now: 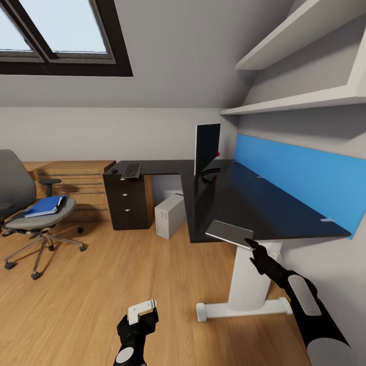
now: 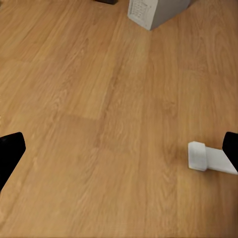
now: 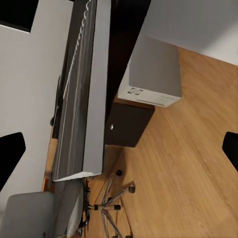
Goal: In the bedroom, organize the workspace by keeping the computer under the desk, ensuring the monitor is on the desk, placing the keyboard on the desk next to the monitor, placing the mouse on the desk next to the keyboard, moving the folder from the swivel chair onto the desk next to the mouse, stacking the notebook on top of the folder with the pen on top of the notebook, and positioning the swivel chair next to the desk.
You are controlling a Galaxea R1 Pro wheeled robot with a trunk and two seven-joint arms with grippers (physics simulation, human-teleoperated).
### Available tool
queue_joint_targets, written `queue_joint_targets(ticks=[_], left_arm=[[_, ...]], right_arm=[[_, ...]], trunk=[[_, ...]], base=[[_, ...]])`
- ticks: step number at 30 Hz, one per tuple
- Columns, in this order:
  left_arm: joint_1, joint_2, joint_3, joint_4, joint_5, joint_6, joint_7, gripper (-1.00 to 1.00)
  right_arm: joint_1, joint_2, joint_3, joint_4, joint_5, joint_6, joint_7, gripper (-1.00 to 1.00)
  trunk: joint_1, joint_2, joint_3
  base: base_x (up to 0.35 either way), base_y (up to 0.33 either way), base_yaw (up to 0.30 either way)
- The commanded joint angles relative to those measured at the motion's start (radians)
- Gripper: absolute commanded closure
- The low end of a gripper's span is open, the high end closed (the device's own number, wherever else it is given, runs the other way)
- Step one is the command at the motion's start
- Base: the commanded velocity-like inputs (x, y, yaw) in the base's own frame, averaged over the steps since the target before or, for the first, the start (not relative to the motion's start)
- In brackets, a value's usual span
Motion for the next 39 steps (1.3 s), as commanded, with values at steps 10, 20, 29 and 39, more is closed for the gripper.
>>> queue_joint_targets(ticks=[10,20,29,39], left_arm=[[-0.001,0.0,-0.003,-0.001,0.004,0.004,0.01,-1.0],[-0.001,-0.002,-0.003,0.0,0.004,0.006,0.008,-1.0],[-0.001,-0.003,-0.003,0.0,0.004,0.006,0.009,-1.0],[-0.001,-0.003,-0.003,0.011,0.004,0.004,0.009,-1.0]], right_arm=[[-0.001,0.0,-0.002,0.0,0.0,0.006,0.004,-1.0],[-0.001,0.001,-0.001,0.0,0.001,0.006,0.004,-1.0],[-0.001,0.002,-0.001,0.0,0.0,0.006,0.006,1.0],[-0.001,0.007,0.012,-0.035,0.004,-0.022,0.008,1.0]], trunk=[[0.0,0.0,-0.001],[0.0,0.0,-0.001],[0.0,0.0,-0.001],[-0.035,0.063,0.027]], base=[[0.015,0.006,0.0],[0.071,0.059,0.0],[0.002,0.002,0.0],[0.0,0.0,0.0]])
